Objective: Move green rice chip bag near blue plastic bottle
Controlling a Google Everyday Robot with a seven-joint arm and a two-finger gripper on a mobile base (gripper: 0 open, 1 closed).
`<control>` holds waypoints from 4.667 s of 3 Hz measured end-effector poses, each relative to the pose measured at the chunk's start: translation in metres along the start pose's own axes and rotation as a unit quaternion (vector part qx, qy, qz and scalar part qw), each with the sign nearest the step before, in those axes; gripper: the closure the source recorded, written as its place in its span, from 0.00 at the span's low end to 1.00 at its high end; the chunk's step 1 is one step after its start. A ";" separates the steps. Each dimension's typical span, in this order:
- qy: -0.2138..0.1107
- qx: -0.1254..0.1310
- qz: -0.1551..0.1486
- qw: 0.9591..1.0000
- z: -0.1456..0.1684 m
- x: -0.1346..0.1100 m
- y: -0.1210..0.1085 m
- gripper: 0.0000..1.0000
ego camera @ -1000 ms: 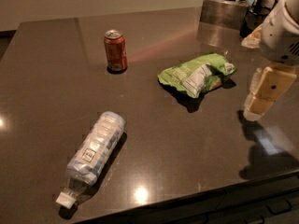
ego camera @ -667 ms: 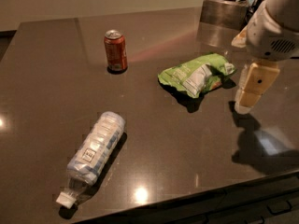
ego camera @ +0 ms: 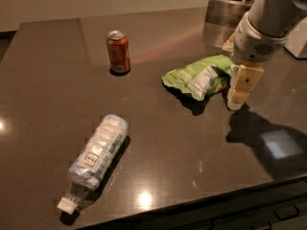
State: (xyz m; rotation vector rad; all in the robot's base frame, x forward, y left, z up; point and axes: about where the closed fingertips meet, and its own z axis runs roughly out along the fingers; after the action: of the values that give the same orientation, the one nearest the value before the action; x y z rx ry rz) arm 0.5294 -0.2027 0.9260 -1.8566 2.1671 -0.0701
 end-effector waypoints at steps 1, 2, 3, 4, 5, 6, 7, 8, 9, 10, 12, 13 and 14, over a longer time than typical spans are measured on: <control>-0.010 -0.002 -0.022 1.000 0.020 -0.011 -0.020 0.00; -0.014 -0.009 -0.044 0.999 0.037 -0.020 -0.040 0.00; -0.010 -0.020 -0.062 0.998 0.051 -0.026 -0.052 0.00; -0.002 -0.034 -0.081 0.996 0.062 -0.031 -0.057 0.00; 0.010 -0.046 -0.091 0.995 0.066 -0.036 -0.059 0.18; 0.014 -0.055 -0.101 0.993 0.068 -0.042 -0.056 0.42; 0.001 -0.060 -0.113 0.992 0.061 -0.050 -0.047 0.72; -0.019 -0.057 -0.123 0.991 0.043 -0.061 -0.034 0.96; -0.050 -0.059 -0.134 0.988 0.016 -0.075 -0.013 1.00; -0.084 -0.064 -0.147 0.983 -0.003 -0.095 0.013 1.00; -0.122 -0.086 -0.156 0.976 -0.009 -0.119 0.056 1.00; -0.128 -0.098 -0.152 0.975 0.001 -0.125 0.070 1.00; -0.127 -0.103 -0.142 0.976 0.012 -0.126 0.076 0.83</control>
Offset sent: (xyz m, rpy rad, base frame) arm 0.0805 0.0252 -0.0340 0.0026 0.0131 0.1493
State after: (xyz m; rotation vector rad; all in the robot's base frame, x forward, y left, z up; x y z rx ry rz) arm 0.4756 -0.0653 0.9210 -2.1455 1.7849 0.3282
